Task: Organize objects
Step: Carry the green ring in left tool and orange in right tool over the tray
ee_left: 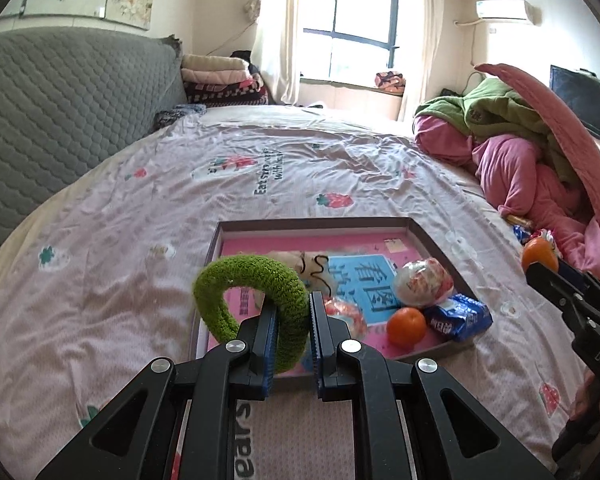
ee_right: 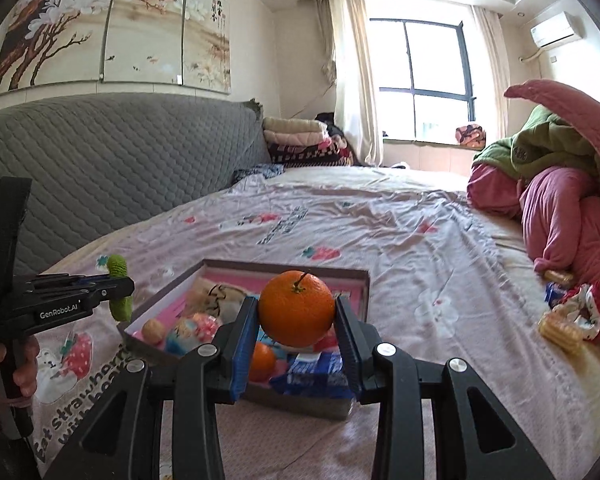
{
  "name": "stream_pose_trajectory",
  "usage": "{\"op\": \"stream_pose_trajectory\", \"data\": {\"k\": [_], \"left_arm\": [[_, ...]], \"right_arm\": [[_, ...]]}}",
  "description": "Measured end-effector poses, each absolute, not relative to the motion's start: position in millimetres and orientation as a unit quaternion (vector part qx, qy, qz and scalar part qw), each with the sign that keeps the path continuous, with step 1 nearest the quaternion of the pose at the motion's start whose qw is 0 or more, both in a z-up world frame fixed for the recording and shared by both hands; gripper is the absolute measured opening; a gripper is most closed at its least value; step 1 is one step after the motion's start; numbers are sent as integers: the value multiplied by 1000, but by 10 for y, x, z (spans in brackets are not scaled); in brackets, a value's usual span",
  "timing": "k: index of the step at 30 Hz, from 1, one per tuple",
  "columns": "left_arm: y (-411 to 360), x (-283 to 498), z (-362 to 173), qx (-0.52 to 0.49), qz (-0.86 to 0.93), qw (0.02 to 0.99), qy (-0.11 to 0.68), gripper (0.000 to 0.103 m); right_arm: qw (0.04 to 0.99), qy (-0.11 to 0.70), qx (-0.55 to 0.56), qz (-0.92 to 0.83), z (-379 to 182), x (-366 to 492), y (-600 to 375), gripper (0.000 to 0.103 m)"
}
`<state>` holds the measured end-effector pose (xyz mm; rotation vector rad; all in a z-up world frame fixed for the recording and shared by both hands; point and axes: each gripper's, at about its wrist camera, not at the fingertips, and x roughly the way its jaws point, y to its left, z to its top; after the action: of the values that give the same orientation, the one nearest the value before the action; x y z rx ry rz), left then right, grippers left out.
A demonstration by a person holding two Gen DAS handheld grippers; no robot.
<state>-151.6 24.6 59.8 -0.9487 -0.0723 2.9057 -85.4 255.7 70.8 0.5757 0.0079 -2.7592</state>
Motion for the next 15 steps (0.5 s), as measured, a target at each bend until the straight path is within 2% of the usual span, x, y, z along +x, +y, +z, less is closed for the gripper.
{"op": "stream_pose_trajectory", "data": {"k": [15], "left_arm": [[203, -1826, 376, -324, 945, 47, -22, 14]], "right_arm": [[160, 41, 208, -964, 511, -1067, 2300, 39]]}}
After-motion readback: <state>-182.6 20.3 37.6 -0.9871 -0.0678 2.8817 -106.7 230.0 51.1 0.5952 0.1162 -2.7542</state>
